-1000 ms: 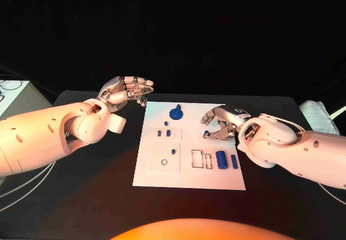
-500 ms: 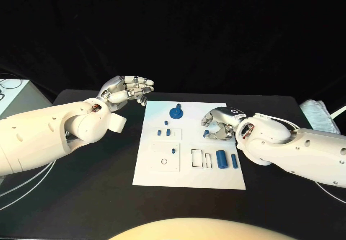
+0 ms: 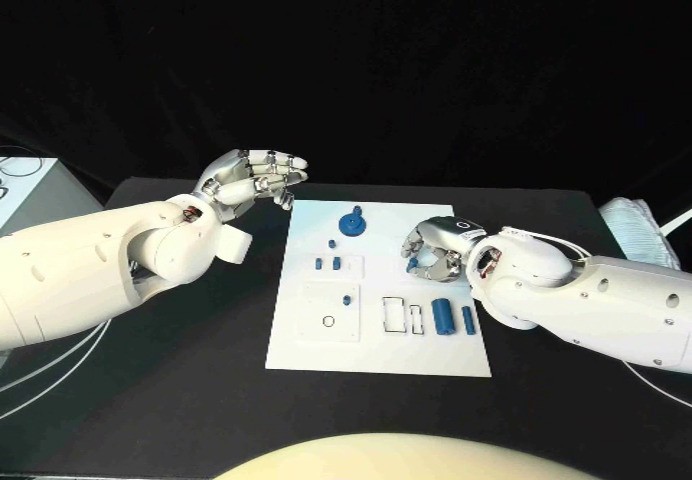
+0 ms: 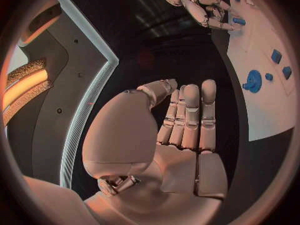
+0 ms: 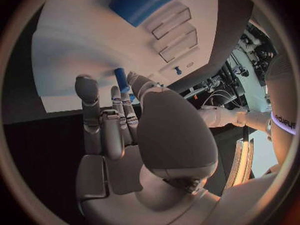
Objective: Assemble the parts on the task board
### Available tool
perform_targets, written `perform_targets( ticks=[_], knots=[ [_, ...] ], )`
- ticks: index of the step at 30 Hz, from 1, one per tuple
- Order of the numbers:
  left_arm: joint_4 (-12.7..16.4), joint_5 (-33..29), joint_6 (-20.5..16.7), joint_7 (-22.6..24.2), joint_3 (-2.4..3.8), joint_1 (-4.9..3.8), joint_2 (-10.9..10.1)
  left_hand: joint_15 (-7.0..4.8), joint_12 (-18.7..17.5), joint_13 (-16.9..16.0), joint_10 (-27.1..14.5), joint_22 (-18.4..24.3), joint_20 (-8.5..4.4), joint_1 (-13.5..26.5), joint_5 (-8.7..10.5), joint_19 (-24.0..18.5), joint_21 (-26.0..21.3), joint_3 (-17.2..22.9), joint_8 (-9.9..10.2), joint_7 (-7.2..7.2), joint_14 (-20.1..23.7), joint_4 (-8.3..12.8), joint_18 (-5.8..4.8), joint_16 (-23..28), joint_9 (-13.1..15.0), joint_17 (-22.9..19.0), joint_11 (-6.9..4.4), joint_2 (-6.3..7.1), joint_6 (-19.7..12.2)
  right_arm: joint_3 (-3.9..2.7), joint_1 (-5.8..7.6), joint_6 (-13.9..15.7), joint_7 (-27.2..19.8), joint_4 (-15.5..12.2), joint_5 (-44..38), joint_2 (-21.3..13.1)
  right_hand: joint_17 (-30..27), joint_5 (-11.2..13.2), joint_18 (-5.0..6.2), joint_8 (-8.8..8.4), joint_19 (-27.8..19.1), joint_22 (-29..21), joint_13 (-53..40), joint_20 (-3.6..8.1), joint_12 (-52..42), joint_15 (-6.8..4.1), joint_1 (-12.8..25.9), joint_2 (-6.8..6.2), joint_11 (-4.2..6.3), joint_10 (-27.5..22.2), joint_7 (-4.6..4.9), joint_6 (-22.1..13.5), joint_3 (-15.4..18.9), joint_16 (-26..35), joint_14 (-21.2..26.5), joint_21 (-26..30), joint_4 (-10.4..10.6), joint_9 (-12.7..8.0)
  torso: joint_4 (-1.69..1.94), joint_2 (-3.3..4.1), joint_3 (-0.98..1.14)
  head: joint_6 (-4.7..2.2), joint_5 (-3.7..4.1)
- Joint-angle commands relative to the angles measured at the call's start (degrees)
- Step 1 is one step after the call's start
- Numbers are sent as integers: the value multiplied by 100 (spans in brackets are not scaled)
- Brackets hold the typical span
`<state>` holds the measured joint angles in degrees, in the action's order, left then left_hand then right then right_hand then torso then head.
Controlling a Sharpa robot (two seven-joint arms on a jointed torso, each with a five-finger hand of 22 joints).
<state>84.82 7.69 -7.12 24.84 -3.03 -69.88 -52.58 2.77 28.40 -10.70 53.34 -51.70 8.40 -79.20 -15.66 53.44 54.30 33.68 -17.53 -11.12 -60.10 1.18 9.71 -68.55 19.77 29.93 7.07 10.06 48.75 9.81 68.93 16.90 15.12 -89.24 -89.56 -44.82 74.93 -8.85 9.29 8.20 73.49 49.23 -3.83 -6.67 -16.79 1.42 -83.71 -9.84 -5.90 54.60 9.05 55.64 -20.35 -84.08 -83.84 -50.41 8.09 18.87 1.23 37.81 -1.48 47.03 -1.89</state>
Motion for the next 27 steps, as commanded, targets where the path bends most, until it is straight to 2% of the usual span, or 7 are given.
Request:
perform_targets(
  ticks=[1,18,19,20,27],
  knots=[
    [10,-31,92,28,5,5,6,15,10,7,-15,-3,-6,61,11,-38,30,26,5,9,22,-23,86,18,-7,-9,14,-14,-33,0,-8,-124,16,10,-84,17,327,33,-99,37,48,17,6,5,-21,-34,40,-82,-4,67,-8,66,-90,-26,-364,-20,6,2,3,-3,-3,2,10],
    [18,-31,98,10,5,5,-10,15,12,6,-20,-2,-3,79,13,-43,27,35,0,13,25,-25,87,20,-6,-12,11,-25,-31,4,-32,-164,23,70,-130,52,342,57,-106,92,55,112,7,21,41,-50,133,-159,11,299,-9,243,-661,-43,-366,-63,-36,32,3,-1,-2,27,17],
    [18,-31,98,9,5,5,-11,15,12,6,-20,-2,-3,79,13,-43,27,35,0,13,25,-25,87,20,-6,-12,11,-25,-31,4,-32,-166,23,70,-134,53,343,105,-106,95,53,122,7,25,50,-57,139,-159,15,337,-12,249,-746,-45,-366,-66,-57,37,3,-1,-2,27,17],
    [19,-31,98,9,5,5,-12,15,12,6,-20,-2,-3,79,13,-43,27,35,0,13,25,-25,87,20,-6,-12,11,-25,-31,4,-32,-165,23,71,-137,54,345,382,-112,107,53,155,9,33,75,-76,136,-143,21,392,-24,276,-939,-47,-366,-86,-107,50,2,-1,-1,29,16],
    [21,-31,96,9,5,5,-15,15,12,6,-21,-2,-3,85,13,-44,26,36,0,13,26,-29,87,20,-6,-12,12,-28,-32,5,-35,-134,18,70,-166,61,372,425,-116,152,64,244,-1,55,97,-88,164,-136,56,554,-40,349,-1224,-64,-373,-153,-230,91,2,-2,-2,37,20]
  ],
)
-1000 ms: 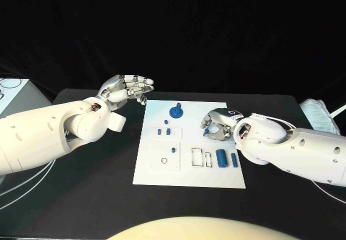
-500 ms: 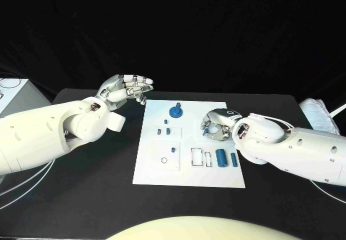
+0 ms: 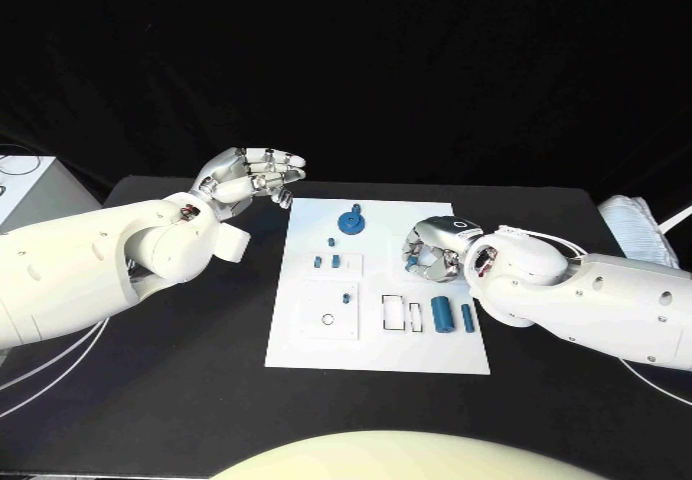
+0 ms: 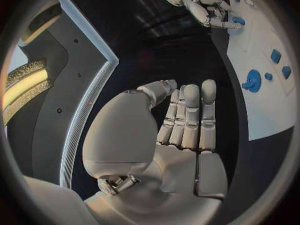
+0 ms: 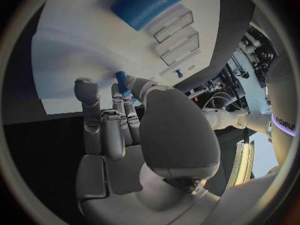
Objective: Assemble the parts on the task board
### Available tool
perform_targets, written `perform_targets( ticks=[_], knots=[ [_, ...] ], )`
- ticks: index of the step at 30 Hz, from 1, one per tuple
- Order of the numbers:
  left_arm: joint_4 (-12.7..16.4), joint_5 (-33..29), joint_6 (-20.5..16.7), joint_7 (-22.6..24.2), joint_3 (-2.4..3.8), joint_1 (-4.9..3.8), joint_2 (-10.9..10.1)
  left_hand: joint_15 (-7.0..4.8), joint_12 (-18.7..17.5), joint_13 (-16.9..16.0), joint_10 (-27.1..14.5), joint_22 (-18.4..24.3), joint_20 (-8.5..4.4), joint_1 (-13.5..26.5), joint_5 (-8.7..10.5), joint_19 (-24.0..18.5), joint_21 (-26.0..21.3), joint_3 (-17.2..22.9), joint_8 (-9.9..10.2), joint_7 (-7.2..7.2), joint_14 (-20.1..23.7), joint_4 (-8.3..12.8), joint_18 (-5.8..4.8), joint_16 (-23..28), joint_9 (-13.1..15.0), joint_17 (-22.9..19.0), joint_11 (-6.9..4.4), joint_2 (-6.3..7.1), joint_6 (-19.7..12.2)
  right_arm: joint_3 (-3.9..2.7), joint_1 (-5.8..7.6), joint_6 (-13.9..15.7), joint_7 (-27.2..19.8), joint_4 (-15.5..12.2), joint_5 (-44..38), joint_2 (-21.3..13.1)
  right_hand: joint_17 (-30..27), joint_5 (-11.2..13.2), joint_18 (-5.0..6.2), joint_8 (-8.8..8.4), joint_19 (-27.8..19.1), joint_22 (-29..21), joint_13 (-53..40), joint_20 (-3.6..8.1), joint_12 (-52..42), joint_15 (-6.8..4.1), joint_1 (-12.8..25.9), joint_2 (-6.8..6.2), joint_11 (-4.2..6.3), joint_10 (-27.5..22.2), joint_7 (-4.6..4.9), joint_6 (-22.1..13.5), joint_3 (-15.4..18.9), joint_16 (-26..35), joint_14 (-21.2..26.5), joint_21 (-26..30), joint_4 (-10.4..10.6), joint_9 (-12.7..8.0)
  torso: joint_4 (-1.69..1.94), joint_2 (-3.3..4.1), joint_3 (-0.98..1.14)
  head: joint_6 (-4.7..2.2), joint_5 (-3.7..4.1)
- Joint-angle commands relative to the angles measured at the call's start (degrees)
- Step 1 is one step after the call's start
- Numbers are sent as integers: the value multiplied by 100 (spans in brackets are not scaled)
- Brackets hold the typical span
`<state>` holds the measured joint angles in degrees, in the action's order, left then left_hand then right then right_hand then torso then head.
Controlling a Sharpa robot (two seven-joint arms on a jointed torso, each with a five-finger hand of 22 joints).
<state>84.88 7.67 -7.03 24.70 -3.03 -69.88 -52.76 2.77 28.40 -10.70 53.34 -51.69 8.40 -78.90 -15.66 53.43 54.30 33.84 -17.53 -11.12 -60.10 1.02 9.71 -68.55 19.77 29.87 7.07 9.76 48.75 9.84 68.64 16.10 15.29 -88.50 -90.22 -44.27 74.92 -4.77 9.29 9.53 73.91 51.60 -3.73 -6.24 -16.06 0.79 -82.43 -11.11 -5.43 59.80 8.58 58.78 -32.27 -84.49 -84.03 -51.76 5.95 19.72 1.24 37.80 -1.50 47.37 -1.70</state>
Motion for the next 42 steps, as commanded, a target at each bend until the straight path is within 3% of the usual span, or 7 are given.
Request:
perform_targets(
  ticks=[1,8,14,19,26,31,42],
  knots=[
    [16,-30,88,24,5,5,2,15,12,6,-22,-3,-3,55,13,-44,26,20,0,12,25,-13,87,20,-6,-7,12,3,-32,2,-7,-33,-4,-8,-104,7,378,29,-119,39,24,31,-18,20,21,-36,45,4,21,102,-1,66,-92,-26,-355,-36,-52,21,1,-1,0,3,1],
    [14,-30,87,22,5,5,2,15,12,6,-22,-3,-3,55,13,-44,26,20,0,12,25,-13,87,20,-6,-7,12,3,-32,2,-17,361,-46,-53,-83,3,452,47,-155,314,101,312,-118,132,-71,-180,151,166,206,761,-140,433,-261,-65,-376,-280,-297,230,-1,-2,0,3,13],
    [6,-30,95,20,5,5,5,15,12,6,-22,-3,-3,55,13,-44,26,20,0,12,25,-13,87,20,-6,-7,12,3,-32,0,-21,656,14,-109,-19,-53,469,49,-165,383,116,370,-147,170,-30,-213,204,207,245,880,-166,460,-278,-74,-382,-321,-381,319,4,-6,0,5,16],
    [-4,-30,99,20,5,5,9,15,12,6,-22,-3,-3,55,13,-44,26,20,0,12,25,-13,87,20,-6,-7,12,3,-32,-22,6,709,37,-245,162,-164,481,58,-170,404,123,396,-158,180,-8,-221,222,210,250,914,-167,460,-290,-80,-385,-341,-420,353,0,-8,-3,11,11],
    [-28,-35,102,19,5,5,20,15,12,6,-22,-3,-3,55,13,-44,26,20,0,12,25,-13,87,20,-6,-7,12,3,-32,-107,176,698,33,-750,395,-416,485,66,-174,418,126,411,-163,184,14,-222,250,198,250,927,-166,459,-285,-83,-387,-351,-441,376,-2,-6,-4,6,-17],
    [-36,-36,108,18,5,5,34,15,12,6,-22,-3,-3,55,13,-44,26,20,0,12,25,-13,87,20,-6,-7,12,3,-32,-130,224,667,-12,-1047,469,-407,483,54,-174,424,124,416,-167,186,32,-223,255,190,250,932,-164,452,-288,-82,-386,-351,-465,390,0,-6,-4,2,-51],
    [-39,-42,129,17,5,6,64,15,12,6,-22,-3,-3,55,13,-44,26,20,0,12,25,-13,87,20,-6,-7,12,3,-32,-107,3,634,-181,-1280,329,181,471,5,-169,410,101,400,-177,186,113,-211,266,197,228,926,-133,387,-328,-76,-383,-318,-549,427,5,-4,-9,28,-148]
  ],
)
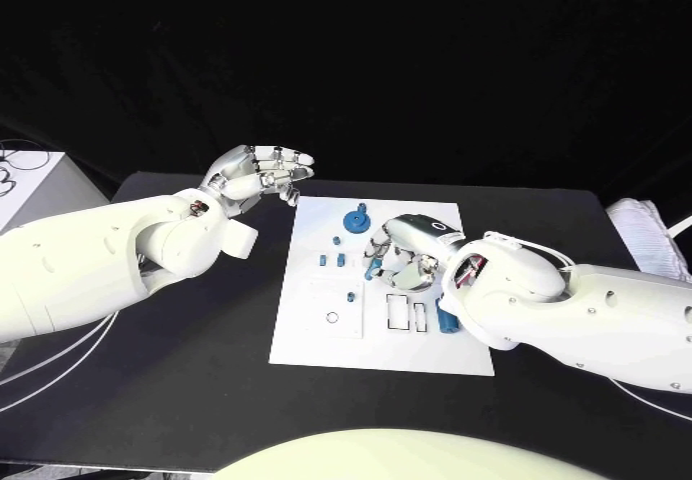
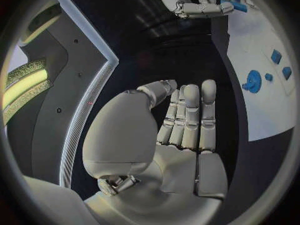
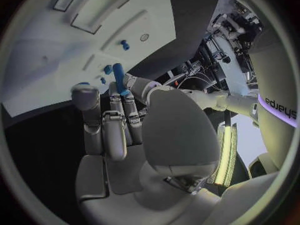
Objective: Assemble the parts on the task board
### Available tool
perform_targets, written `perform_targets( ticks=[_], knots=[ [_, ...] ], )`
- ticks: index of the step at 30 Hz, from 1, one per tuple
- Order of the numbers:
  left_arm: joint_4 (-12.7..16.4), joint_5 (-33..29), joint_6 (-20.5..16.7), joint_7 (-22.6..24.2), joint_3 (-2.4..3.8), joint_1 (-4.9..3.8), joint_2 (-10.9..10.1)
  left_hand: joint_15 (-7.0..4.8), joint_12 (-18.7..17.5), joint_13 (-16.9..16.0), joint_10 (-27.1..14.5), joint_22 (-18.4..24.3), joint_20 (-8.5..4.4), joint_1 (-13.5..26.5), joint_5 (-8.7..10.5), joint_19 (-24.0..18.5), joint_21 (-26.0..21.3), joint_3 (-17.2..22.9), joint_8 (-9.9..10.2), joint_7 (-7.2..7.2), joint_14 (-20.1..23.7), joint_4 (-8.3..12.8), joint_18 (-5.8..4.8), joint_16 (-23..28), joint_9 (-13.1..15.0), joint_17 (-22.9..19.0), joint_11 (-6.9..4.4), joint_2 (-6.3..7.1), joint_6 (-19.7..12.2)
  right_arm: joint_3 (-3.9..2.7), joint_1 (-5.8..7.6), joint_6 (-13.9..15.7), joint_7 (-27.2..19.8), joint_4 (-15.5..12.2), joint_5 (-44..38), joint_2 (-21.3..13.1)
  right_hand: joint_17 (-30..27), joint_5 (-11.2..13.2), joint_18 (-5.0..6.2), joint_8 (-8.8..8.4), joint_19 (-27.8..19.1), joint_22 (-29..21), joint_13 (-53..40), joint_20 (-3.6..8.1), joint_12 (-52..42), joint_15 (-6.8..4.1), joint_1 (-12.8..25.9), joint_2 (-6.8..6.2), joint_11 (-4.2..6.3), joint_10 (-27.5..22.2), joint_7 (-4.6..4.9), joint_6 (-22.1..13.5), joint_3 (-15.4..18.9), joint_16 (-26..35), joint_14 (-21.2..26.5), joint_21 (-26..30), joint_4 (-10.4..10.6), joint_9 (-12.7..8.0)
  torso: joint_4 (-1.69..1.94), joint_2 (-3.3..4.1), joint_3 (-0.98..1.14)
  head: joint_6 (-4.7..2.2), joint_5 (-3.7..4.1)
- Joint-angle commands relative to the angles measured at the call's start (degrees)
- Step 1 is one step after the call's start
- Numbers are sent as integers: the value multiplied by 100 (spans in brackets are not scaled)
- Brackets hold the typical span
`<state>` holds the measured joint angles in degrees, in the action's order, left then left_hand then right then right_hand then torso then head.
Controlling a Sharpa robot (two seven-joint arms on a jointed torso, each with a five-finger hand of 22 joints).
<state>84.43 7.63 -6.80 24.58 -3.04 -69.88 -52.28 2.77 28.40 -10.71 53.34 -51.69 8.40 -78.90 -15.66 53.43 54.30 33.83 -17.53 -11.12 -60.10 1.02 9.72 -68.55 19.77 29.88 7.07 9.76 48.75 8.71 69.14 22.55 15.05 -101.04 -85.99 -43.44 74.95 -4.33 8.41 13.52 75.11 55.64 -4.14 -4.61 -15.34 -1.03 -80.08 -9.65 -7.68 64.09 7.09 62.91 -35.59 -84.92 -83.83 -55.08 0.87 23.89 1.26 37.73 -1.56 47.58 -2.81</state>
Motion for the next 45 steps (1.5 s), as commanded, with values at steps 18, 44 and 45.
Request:
perform_targets(
  ticks=[18,44,45],
  knots=[
    [22,-39,130,5,5,5,40,15,17,5,-23,-1,-1,69,13,-48,21,30,-1,15,28,-15,87,21,-7,-10,10,-10,-38,92,-523,-118,-267,277,-538,770,459,-94,-75,3,-37,-12,-147,18,90,-18,41,56,439,496,33,-57,-24,-30,-401,35,-101,32,3,9,1,95,-191],
    [41,-39,136,-11,5,5,15,15,20,4,-25,0,-1,79,15,-51,18,30,-3,16,31,-12,87,22,-7,-11,9,-8,-41,127,-693,-182,-225,571,-745,991,468,-103,-76,2,-36,-6,-149,18,96,-17,41,56,437,497,35,-61,-28,-34,-403,30,-111,36,-7,10,5,177,-242],
    [42,-39,137,-13,5,5,15,15,20,4,-25,0,-1,79,15,-51,18,30,-3,16,31,-12,87,22,-7,-11,9,-8,-41,128,-700,-189,-222,587,-749,1002,466,-114,-77,0,-37,2,-153,17,108,-15,46,53,435,500,39,-66,-33,-33,-403,24,-128,42,-6,11,4,177,-239]
  ],
)
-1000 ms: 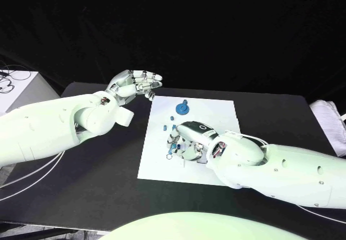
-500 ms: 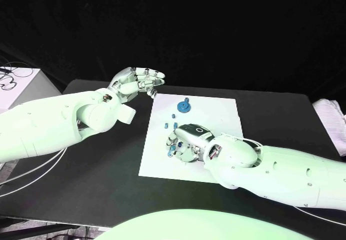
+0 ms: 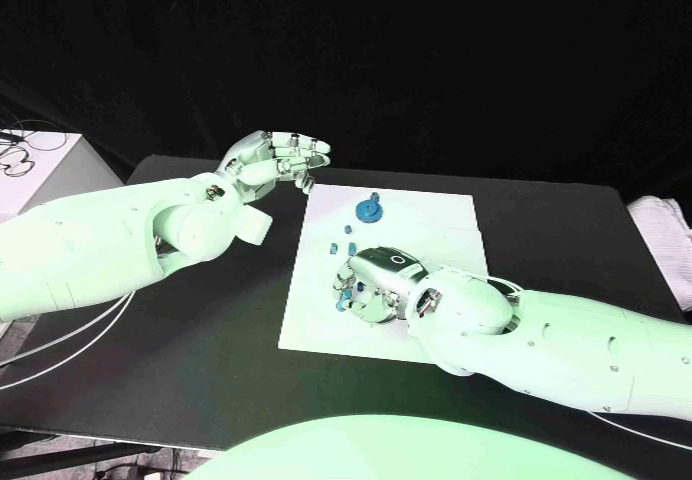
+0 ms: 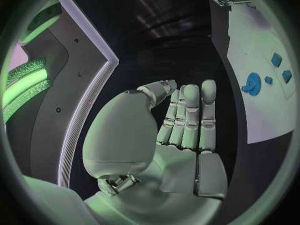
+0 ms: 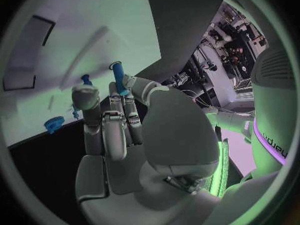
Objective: Assemble the parts on the task board
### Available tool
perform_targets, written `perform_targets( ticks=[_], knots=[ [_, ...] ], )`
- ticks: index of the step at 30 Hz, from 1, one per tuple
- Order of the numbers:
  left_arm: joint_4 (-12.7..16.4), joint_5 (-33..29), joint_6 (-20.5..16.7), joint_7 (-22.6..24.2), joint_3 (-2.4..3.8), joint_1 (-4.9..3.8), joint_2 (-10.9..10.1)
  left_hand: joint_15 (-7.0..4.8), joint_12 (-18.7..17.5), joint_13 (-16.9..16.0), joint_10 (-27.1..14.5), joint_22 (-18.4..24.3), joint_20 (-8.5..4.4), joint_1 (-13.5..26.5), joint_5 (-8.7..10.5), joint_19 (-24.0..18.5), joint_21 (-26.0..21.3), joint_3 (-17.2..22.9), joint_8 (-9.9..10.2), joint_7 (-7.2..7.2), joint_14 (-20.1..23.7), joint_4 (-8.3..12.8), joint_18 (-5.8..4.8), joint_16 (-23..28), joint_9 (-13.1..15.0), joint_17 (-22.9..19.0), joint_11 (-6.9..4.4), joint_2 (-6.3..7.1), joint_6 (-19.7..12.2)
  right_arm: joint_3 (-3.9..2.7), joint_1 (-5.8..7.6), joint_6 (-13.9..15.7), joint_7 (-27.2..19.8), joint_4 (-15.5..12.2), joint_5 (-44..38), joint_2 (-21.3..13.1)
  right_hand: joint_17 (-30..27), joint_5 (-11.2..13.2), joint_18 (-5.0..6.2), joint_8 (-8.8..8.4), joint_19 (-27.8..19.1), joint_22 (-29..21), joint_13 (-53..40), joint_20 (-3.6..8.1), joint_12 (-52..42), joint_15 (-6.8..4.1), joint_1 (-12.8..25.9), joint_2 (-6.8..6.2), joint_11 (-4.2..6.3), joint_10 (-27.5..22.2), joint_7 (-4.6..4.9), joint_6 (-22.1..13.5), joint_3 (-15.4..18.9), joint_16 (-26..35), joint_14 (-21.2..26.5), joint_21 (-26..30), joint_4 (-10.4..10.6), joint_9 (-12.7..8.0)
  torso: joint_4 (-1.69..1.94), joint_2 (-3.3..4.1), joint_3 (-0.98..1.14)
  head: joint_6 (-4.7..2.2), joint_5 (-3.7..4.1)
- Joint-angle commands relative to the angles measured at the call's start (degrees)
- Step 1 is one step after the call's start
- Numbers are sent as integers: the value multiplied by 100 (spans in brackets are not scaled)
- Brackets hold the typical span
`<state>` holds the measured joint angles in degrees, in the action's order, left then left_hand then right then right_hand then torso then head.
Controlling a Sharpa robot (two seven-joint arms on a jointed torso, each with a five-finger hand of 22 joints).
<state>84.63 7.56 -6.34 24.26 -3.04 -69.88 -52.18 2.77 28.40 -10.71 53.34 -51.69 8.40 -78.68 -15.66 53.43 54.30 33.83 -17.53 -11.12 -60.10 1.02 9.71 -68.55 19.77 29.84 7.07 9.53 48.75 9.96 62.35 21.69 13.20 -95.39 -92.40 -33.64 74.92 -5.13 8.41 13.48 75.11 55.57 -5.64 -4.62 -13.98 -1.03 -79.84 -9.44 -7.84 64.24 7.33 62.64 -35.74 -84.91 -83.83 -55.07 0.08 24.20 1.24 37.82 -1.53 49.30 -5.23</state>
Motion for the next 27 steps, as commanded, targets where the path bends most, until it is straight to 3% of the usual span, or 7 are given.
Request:
perform_targets(
  ticks=[1,27],
  knots=[
    [22,-33,92,19,5,5,5,15,20,4,-25,0,-1,57,15,-51,18,30,-3,16,31,-12,88,22,-7,-7,9,15,-41,4,-27,-108,-35,37,-112,32,469,-35,-77,5,-36,10,-2,17,-28,-16,22,32,450,485,15,-39,-18,-34,-403,24,-49,11,-1,1,0,10,5],
    [15,-33,110,3,5,5,1,15,20,4,-25,0,-1,57,15,-51,18,30,-3,16,31,-12,88,22,-7,-7,9,15,-41,26,-50,-316,22,239,-314,120,445,-41,-68,-12,-72,-19,-11,8,25,-3,74,-5,436,466,25,-70,-11,-23,-397,69,-91,26,1,-1,0,31,14]
  ],
)
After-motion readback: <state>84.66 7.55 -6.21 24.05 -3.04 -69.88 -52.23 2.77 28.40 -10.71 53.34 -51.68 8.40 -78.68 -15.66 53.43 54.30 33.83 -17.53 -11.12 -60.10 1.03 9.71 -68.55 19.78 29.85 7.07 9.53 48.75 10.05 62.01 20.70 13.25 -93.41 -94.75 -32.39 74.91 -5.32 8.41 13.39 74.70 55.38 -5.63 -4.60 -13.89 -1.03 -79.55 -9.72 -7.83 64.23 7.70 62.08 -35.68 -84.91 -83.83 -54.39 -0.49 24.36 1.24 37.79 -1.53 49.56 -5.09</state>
